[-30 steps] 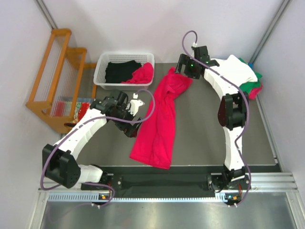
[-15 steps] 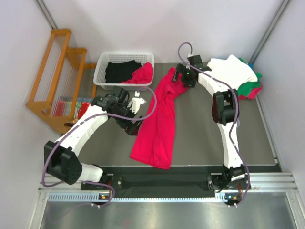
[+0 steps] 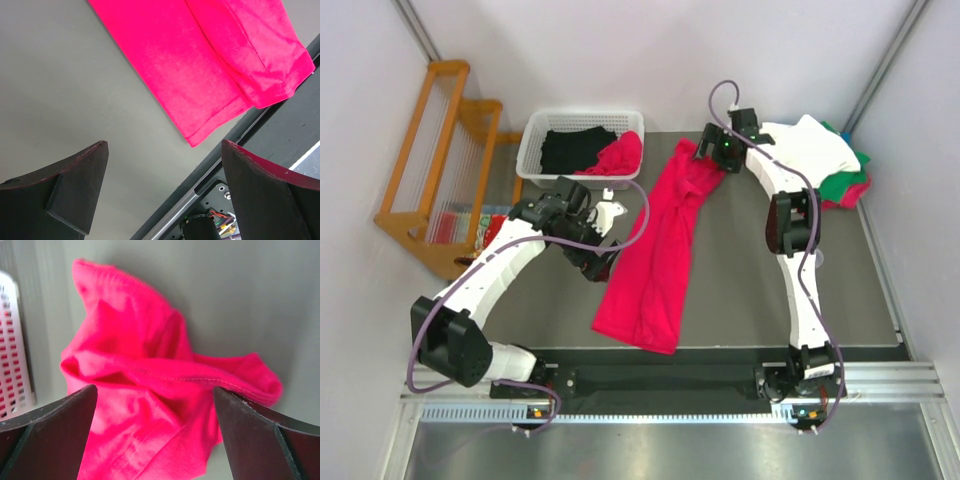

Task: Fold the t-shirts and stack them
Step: Fold the tshirt

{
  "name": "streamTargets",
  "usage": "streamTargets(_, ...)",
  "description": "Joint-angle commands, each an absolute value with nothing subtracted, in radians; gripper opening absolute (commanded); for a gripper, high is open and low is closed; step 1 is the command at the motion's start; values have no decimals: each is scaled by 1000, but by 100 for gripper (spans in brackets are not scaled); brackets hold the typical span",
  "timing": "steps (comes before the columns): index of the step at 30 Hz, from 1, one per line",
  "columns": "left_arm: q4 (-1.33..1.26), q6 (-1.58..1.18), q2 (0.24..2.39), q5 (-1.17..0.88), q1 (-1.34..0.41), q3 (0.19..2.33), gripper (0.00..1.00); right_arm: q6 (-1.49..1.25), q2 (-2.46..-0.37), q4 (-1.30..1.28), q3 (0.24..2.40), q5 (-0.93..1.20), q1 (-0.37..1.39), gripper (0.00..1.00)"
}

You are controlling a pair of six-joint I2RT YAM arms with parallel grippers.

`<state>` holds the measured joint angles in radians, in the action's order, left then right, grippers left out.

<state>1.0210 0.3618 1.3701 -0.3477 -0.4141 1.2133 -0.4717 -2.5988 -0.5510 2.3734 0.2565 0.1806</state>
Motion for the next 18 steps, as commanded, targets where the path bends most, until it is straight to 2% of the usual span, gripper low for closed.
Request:
streamTargets(1, 1045, 377, 1345, -364, -417, 1250, 99, -442, -2637, -499, 2453, 230, 103, 99)
streamTargets(8, 1054, 373, 1347, -371, -417, 1256, 99, -423, -2620, -488, 2497, 264, 77, 100)
streamTargets(18, 1061, 354, 1339, -387, -419, 1269, 99, -342, -2438, -630, 2378, 223, 155, 100)
